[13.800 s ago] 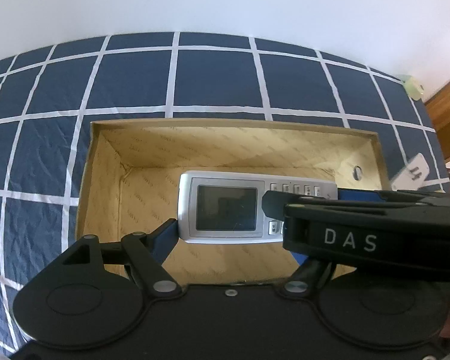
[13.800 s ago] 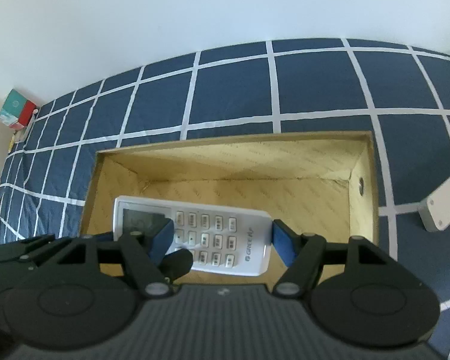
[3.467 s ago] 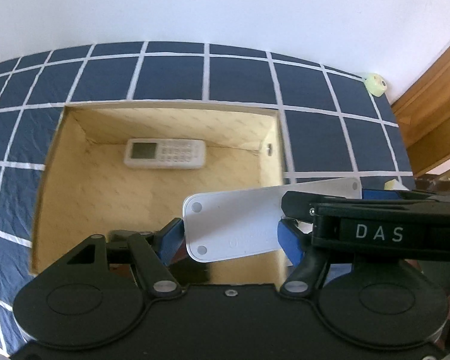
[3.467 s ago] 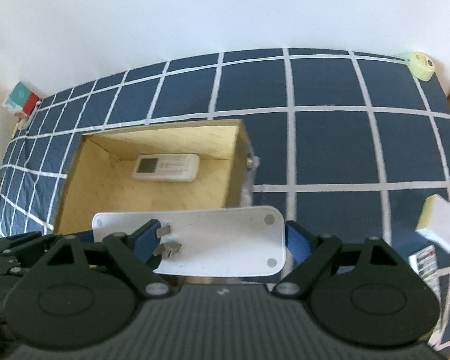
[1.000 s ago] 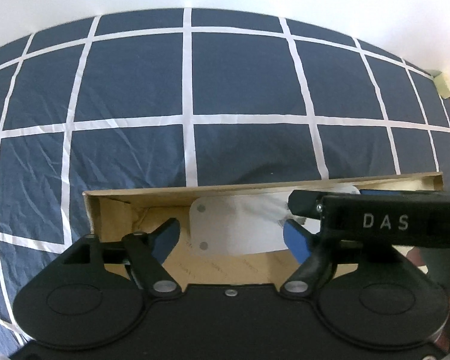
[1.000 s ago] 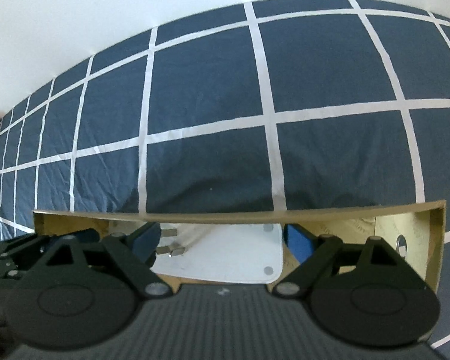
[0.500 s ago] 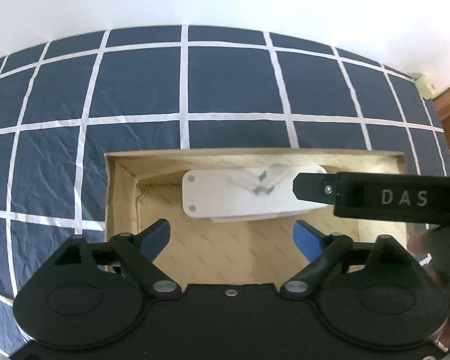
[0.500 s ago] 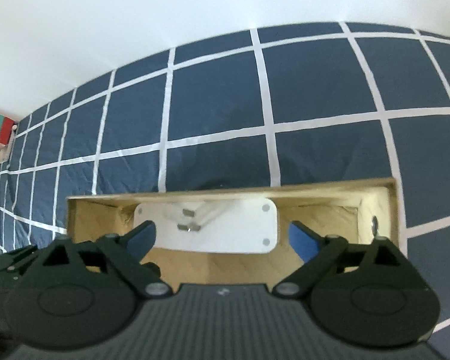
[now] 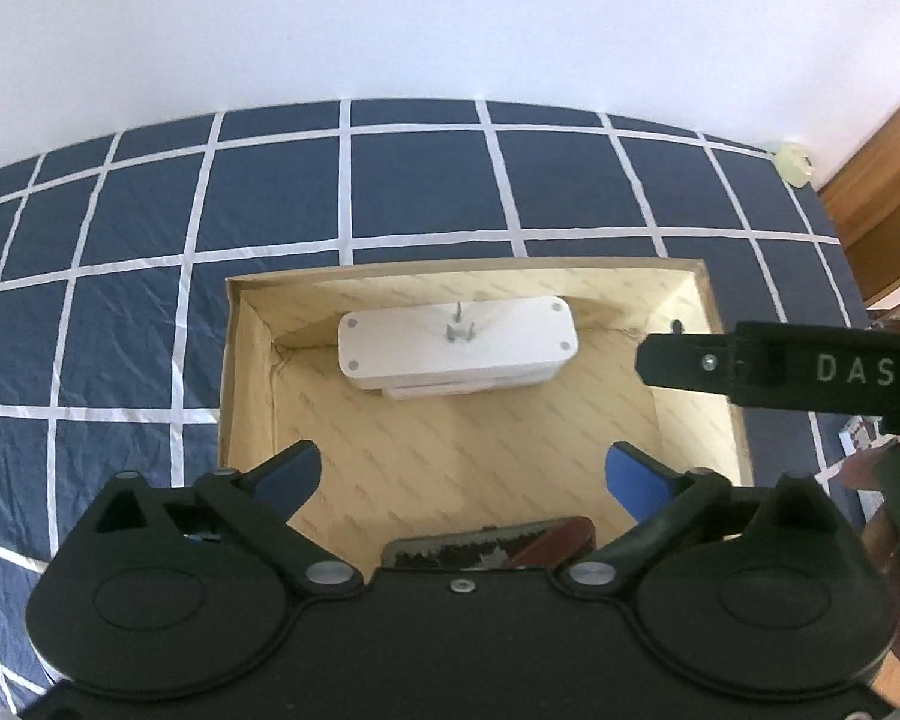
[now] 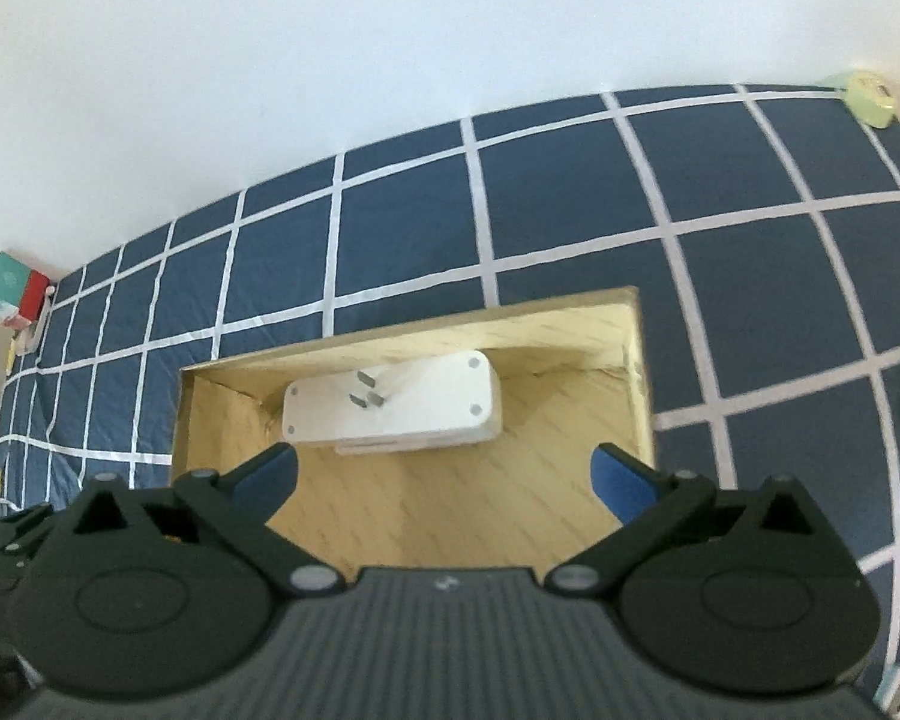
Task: Organize objects
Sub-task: 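Open both tools to release the power strip and lift out, then move both tools toward the white TV remote beside the white box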
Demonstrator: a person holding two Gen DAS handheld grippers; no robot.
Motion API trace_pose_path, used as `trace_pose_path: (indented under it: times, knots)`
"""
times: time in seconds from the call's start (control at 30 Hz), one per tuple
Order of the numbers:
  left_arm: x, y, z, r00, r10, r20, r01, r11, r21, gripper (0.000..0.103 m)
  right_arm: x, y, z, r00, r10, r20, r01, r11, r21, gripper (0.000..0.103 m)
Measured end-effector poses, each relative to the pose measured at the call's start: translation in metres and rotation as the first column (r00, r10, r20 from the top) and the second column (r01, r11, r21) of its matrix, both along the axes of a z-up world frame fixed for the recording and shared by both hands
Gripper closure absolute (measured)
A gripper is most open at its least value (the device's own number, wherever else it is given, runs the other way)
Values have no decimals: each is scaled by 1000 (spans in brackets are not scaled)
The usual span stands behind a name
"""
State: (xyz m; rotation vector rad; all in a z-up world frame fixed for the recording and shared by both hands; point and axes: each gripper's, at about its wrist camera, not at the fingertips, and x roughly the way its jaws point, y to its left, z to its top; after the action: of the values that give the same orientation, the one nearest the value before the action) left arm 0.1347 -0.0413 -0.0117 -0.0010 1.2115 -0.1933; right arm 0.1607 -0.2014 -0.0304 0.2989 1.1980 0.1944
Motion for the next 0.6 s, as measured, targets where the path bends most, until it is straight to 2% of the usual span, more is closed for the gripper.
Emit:
trace_pose_path:
  times: [0.33,0.6]
  knots:
    - [-38,-36,15,998,-53,22,53,999,3,0,-56,-41,22,997,-65,36,66,998,-11,0]
    - [-50,-103,9,981,-192,34,191,981,24,0,-95,-99,22,979,-197,50,198,980,-18,0]
